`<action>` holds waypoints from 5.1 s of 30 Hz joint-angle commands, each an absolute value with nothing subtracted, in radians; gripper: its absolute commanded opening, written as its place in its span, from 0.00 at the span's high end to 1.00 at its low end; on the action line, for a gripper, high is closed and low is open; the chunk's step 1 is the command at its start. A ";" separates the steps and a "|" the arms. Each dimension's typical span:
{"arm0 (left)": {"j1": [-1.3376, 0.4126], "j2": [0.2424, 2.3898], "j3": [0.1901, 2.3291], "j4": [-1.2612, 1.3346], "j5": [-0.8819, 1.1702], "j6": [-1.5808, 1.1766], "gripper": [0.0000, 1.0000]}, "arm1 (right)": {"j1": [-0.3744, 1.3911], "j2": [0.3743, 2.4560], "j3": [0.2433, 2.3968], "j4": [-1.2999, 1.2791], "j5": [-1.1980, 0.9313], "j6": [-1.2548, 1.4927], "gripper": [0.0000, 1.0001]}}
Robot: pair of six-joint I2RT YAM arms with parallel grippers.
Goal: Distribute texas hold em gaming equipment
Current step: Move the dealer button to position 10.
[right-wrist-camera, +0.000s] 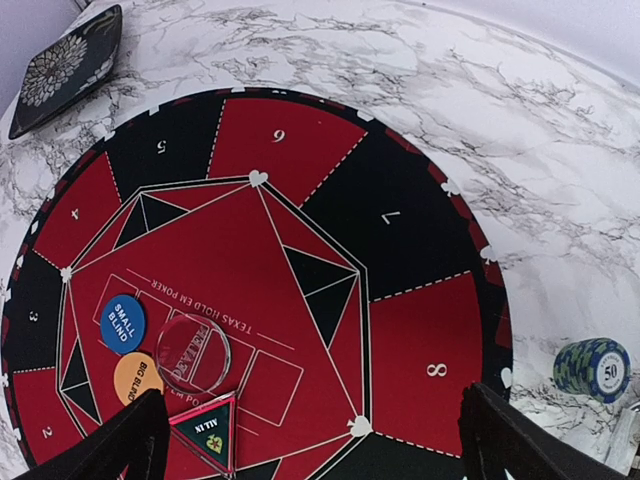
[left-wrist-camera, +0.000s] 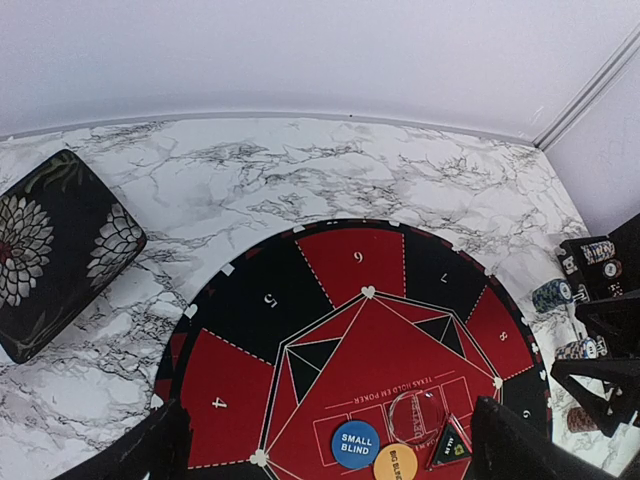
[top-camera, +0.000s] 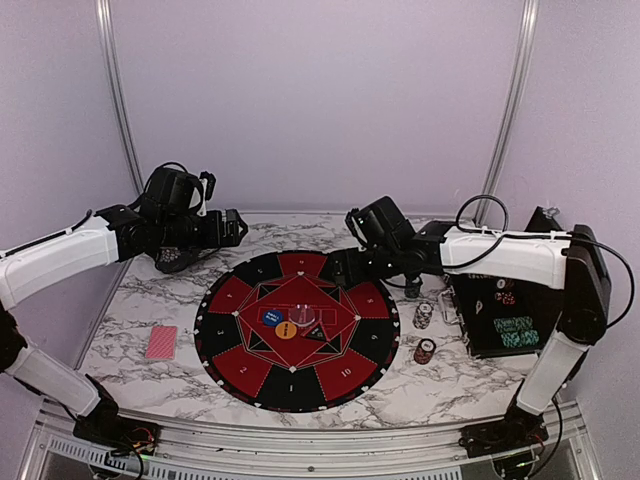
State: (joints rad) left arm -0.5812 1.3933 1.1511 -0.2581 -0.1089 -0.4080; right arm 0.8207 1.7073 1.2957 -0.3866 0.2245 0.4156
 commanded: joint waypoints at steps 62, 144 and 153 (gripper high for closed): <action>-0.542 1.352 1.114 -0.273 -0.140 -0.389 0.01 | 0.954 2.320 1.837 -0.685 0.221 0.370 0.39; -0.534 1.387 1.104 -0.271 -0.100 -0.416 0.01 | 1.163 2.172 1.566 -0.702 0.029 0.448 0.47; -0.532 1.388 1.104 -0.271 -0.101 -0.419 0.01 | 1.160 2.164 1.559 -0.713 0.048 0.453 0.47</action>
State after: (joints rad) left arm -0.5400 1.3815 1.1091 -0.2672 -0.1043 -0.4137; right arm 1.1351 2.1578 1.5906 -0.6224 0.0990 0.4206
